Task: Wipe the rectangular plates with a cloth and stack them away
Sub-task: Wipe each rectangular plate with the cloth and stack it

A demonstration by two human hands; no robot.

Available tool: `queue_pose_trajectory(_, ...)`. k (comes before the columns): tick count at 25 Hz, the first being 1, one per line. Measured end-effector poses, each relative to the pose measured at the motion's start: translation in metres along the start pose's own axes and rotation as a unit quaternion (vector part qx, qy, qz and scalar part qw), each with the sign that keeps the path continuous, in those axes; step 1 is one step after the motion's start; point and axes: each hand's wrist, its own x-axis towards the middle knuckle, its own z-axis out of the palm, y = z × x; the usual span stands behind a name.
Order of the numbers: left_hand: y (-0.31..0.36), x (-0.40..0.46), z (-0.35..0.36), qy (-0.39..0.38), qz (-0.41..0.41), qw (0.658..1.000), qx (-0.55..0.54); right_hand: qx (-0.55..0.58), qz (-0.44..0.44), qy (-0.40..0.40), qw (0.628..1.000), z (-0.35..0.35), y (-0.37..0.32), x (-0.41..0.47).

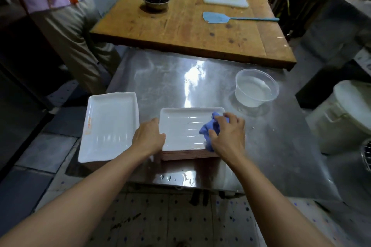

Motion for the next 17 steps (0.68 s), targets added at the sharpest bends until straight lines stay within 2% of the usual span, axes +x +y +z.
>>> queue_pose_trajectory(2, -0.001, 0.001, 0.0, 0.001, -0.001, 1.0, -0.023, 0.112, 0.051, -0.014, 0.992, 0.003, -0.002, 0.001)
queue_pose_trajectory(5, -0.002, 0.002, 0.001, 0.003, 0.011, 0.999, -0.047, 0.105, 0.116, 0.011, 0.988, 0.008, -0.002, 0.013)
queue_pose_trajectory(7, -0.003, 0.002, 0.002, 0.004, 0.014, 0.998, -0.069, 0.069, 0.09, 0.025, 0.993, 0.012, -0.002, 0.023)
queue_pose_trajectory(12, -0.007, 0.002, 0.004, 0.011, 0.021, 0.993, -0.114, 0.092, 0.055, 0.054, 0.993, 0.022, -0.017, 0.04)
queue_pose_trajectory(15, -0.006, 0.003, 0.006, 0.012, 0.024, 0.994, -0.109, 0.083, 0.005, 0.035, 0.996, 0.034, -0.029, 0.039)
queue_pose_trajectory(17, -0.006, 0.003, 0.007, 0.007, 0.016, 0.993, -0.116, 0.048, -0.061, 0.012, 0.997, 0.044, -0.043, 0.038)
